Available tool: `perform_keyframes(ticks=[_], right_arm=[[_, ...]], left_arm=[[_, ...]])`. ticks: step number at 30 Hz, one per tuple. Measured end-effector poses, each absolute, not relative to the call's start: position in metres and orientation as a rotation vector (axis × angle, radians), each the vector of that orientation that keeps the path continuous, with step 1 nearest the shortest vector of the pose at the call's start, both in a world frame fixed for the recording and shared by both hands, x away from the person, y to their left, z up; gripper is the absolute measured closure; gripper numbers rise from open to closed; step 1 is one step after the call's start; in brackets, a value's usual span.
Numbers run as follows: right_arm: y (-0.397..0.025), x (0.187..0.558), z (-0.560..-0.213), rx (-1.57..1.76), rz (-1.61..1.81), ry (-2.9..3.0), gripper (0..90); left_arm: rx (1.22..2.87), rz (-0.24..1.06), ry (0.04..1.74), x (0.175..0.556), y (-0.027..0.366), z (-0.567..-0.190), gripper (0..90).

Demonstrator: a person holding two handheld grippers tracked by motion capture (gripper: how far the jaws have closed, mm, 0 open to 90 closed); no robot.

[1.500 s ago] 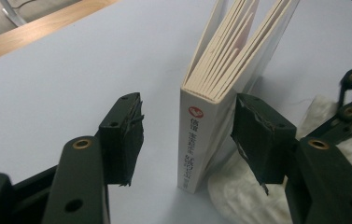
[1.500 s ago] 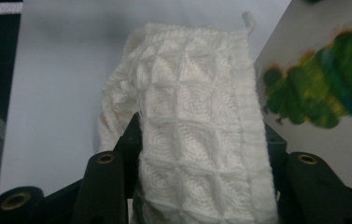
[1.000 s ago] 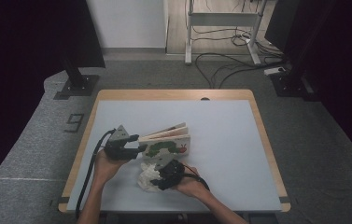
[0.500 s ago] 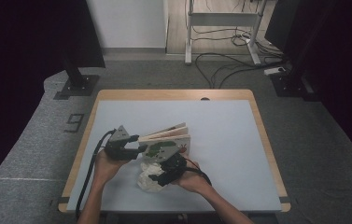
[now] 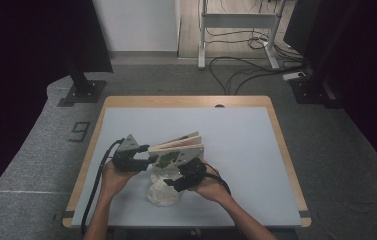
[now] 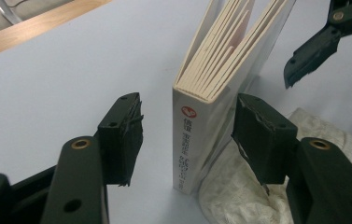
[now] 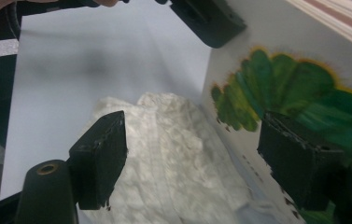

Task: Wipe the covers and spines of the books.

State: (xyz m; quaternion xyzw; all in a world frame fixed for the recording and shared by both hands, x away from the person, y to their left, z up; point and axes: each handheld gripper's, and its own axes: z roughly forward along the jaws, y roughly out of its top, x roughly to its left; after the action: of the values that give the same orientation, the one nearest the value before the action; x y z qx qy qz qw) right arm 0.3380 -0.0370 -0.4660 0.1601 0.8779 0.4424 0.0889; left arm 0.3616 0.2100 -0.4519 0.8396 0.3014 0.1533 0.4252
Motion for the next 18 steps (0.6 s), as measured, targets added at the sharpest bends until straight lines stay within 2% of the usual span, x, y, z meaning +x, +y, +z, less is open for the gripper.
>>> perform_keyframes(ticks=[18], right_arm=[[-0.086,0.344,-0.46,0.595,1.289,2.519,25.8]], left_arm=[[2.089,0.382,0.755,0.362,0.211,-0.452,42.3]])
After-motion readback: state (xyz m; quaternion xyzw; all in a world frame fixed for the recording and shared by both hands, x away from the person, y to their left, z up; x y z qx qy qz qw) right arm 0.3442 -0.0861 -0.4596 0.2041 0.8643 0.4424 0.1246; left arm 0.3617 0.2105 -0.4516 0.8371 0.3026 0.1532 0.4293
